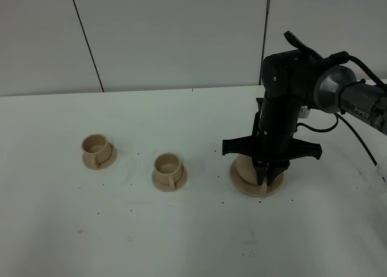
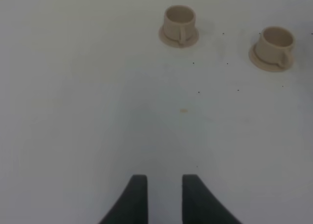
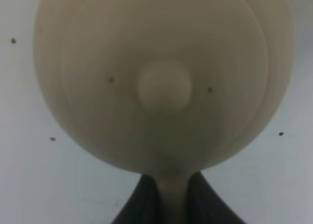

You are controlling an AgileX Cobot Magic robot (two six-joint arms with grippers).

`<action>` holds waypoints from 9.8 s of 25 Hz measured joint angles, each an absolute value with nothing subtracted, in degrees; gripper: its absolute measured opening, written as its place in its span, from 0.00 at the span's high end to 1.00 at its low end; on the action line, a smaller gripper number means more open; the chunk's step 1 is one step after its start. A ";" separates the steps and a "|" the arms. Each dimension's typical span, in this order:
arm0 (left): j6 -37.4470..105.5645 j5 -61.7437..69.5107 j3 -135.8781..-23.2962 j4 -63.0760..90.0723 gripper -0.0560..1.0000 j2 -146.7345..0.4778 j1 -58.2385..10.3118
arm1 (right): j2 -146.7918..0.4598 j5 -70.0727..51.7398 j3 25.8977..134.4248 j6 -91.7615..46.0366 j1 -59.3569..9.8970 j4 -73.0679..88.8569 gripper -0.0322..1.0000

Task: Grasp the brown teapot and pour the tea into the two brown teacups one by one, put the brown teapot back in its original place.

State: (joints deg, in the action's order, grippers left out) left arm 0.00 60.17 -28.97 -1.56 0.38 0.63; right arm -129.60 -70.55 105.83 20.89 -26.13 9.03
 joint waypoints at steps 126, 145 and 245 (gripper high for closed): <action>0.00 60.17 -28.97 -1.56 0.72 0.38 0.63 | -143.93 -48.19 141.10 -35.14 -45.58 -10.50 0.88; 0.00 60.17 -28.97 -1.56 0.72 0.38 0.63 | -146.90 -39.86 141.29 -37.00 -45.53 -16.38 0.88; 0.00 60.17 -28.97 -1.56 0.72 0.38 0.63 | -156.99 -21.19 140.20 -41.50 -48.59 -68.19 0.88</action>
